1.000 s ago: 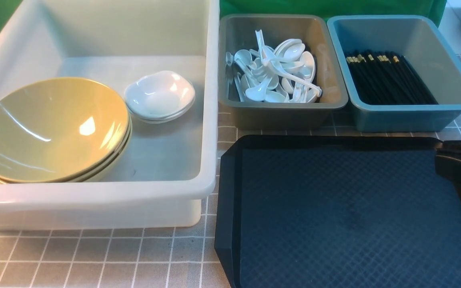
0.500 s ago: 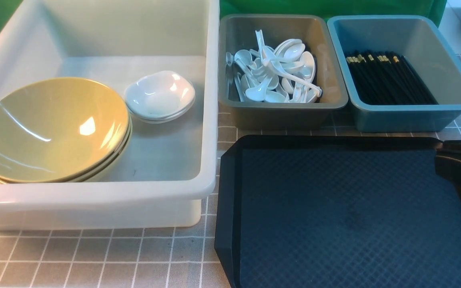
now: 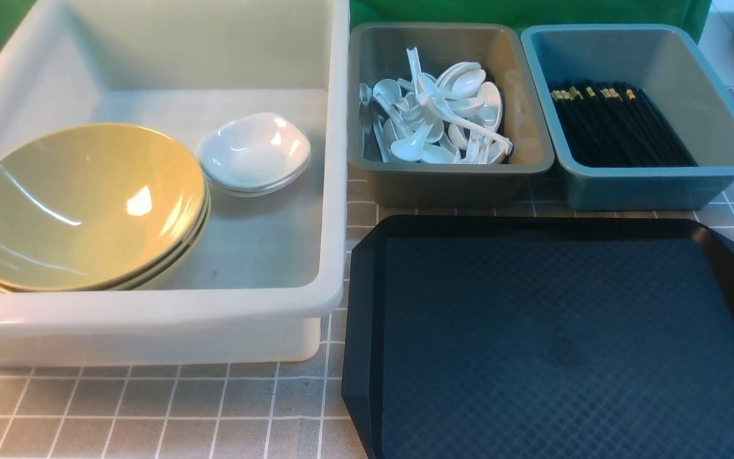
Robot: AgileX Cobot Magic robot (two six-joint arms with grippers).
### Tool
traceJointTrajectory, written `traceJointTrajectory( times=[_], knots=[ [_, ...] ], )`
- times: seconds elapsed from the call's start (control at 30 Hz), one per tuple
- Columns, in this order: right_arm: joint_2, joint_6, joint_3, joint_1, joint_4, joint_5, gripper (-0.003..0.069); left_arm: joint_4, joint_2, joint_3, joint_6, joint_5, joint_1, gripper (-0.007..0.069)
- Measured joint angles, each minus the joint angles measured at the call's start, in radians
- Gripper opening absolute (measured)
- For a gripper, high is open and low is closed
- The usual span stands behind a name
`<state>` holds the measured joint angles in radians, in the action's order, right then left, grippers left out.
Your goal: On grey table put chopsticks spoon bowls plates into blue grey white boxes.
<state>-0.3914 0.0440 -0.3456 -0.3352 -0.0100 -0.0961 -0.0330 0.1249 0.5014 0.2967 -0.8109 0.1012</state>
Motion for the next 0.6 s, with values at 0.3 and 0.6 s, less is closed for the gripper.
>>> traceJointTrajectory(
  times=[0.3,0.6],
  knots=[
    [0.343,-0.124,0.309,0.326,0.064,-0.046,-0.0001,0.000,0.000,0.000,0.000,0.000,0.000,-0.0011],
    [0.402,-0.173,0.362,0.348,0.075,-0.106,-0.0002,0.000,0.000,0.000,0.000,0.001,0.000,-0.0011]
  ],
)
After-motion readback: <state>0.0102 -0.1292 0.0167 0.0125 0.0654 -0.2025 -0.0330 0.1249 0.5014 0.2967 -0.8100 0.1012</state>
